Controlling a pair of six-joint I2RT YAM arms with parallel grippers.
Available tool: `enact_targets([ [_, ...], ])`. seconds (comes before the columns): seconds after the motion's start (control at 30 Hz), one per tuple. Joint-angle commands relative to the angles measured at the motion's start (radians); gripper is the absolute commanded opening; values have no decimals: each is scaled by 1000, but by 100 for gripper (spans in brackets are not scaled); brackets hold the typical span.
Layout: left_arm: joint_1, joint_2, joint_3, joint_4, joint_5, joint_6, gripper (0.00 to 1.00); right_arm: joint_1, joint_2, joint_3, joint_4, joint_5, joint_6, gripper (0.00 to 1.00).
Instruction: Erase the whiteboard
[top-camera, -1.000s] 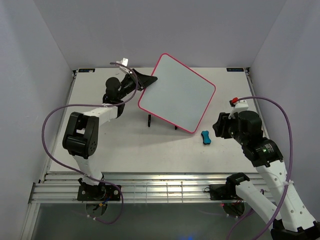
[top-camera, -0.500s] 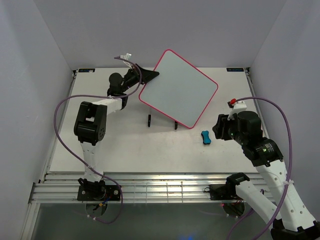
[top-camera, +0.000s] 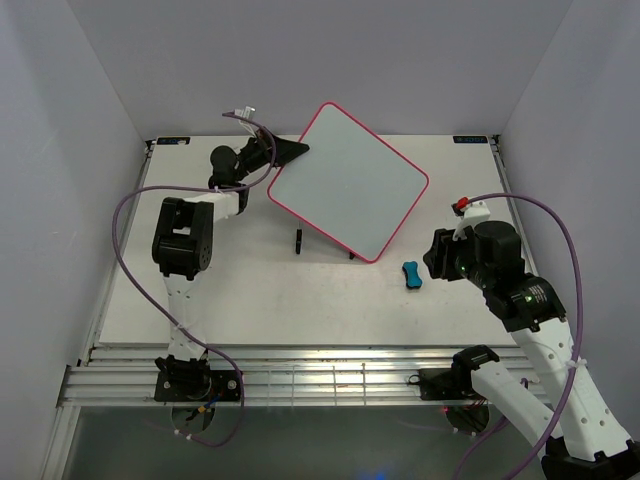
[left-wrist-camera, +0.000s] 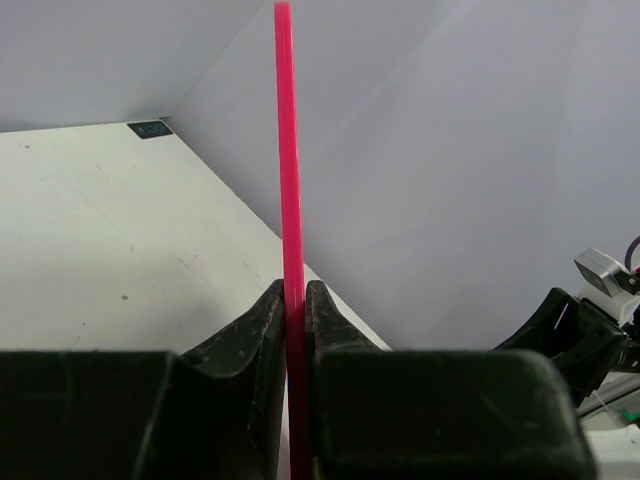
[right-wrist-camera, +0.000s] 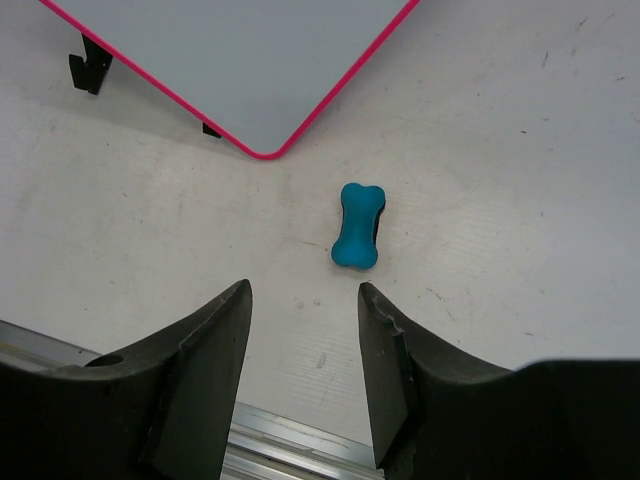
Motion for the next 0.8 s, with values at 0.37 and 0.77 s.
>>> enact_targets([
  [0.37,7,-3,73,184,-73,-129,0,-5,32,52,36,-17,-30,52],
  [0.77,6,14,132,155,-174,-182,0,-5,38,52,44,-31,-28,51],
])
